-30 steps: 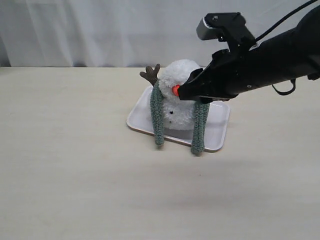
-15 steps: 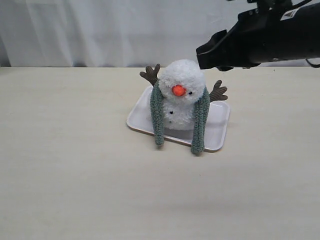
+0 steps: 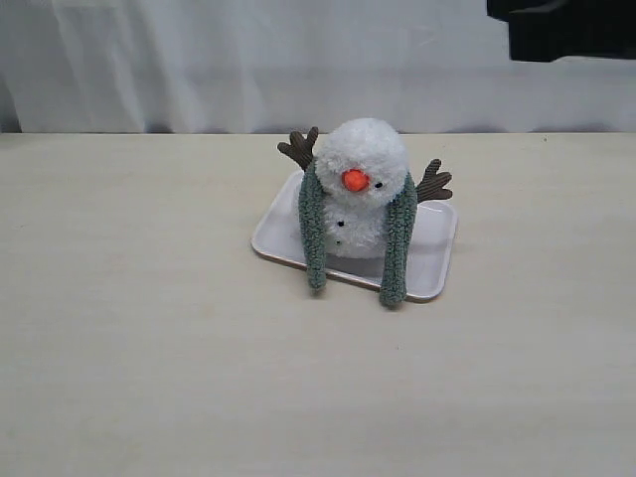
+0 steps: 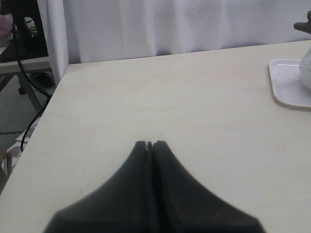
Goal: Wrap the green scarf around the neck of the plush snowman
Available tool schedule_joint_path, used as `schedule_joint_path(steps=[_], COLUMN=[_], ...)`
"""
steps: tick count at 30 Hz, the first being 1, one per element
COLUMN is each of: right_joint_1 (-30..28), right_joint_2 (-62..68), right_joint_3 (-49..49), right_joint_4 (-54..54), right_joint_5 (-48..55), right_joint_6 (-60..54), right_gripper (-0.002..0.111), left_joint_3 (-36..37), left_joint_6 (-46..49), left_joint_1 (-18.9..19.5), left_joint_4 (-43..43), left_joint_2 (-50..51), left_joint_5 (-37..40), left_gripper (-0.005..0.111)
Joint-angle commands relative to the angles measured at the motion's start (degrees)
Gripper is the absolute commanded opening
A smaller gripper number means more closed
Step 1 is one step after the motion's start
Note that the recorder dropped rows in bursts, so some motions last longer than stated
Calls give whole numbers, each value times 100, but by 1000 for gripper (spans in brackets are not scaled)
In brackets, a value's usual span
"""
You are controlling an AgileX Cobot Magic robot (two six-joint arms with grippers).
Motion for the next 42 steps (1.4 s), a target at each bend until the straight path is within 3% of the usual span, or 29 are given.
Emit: schedule_joint_path(steps=[1,15,22,32,42], right_joint_1=[-27,-27,-27,-27,-16], right_joint_2=[-521,-1987,-2602,-4480,-5504], right_joint_3=[194,525,586,1768,2111], right_joint_4=[-58,-16,-16,111,111], right_joint_5=[47,406,1333,-53,195], right_joint_6=[32,384,384,315,697], right_gripper=[4,4,4,4,4], left_joint_3=[11,11,11,11,11], left_joint_6=[17,17,17,17,17], left_joint_1=[-45,-45,-45,-45,-45], left_joint_4=[-1,-1,-1,-1,-1], left_joint_2=[-3,-3,-3,-3,-3], left_joint_5=[-80,-61,-61,-75,-75], left_gripper=[0,0,0,0,0])
